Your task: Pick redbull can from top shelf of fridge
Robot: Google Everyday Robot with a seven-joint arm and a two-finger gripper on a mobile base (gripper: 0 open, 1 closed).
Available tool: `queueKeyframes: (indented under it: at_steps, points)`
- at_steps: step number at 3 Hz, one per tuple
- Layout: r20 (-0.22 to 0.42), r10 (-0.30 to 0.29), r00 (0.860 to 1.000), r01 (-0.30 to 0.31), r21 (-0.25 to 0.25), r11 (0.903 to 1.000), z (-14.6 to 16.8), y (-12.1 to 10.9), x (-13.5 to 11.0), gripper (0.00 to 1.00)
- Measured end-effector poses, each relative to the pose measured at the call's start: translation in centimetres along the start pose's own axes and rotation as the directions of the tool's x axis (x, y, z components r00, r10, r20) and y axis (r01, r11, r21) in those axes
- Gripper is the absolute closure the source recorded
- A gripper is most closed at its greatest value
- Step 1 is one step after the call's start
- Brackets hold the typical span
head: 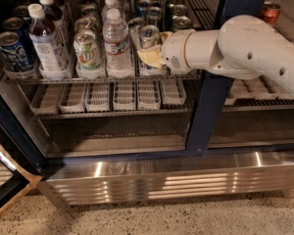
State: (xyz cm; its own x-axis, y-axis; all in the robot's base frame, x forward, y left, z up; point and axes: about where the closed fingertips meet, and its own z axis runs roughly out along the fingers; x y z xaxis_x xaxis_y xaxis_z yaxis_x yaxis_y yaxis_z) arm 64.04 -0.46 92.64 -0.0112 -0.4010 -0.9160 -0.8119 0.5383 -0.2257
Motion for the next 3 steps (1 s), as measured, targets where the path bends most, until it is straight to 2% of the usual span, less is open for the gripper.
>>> queueKeyframes:
  at_steps: [3]
  points:
    - [0.018, -0.001, 1.0, 0.001, 0.002, 1.0, -0.34, -0.06, -0.4, 1.0]
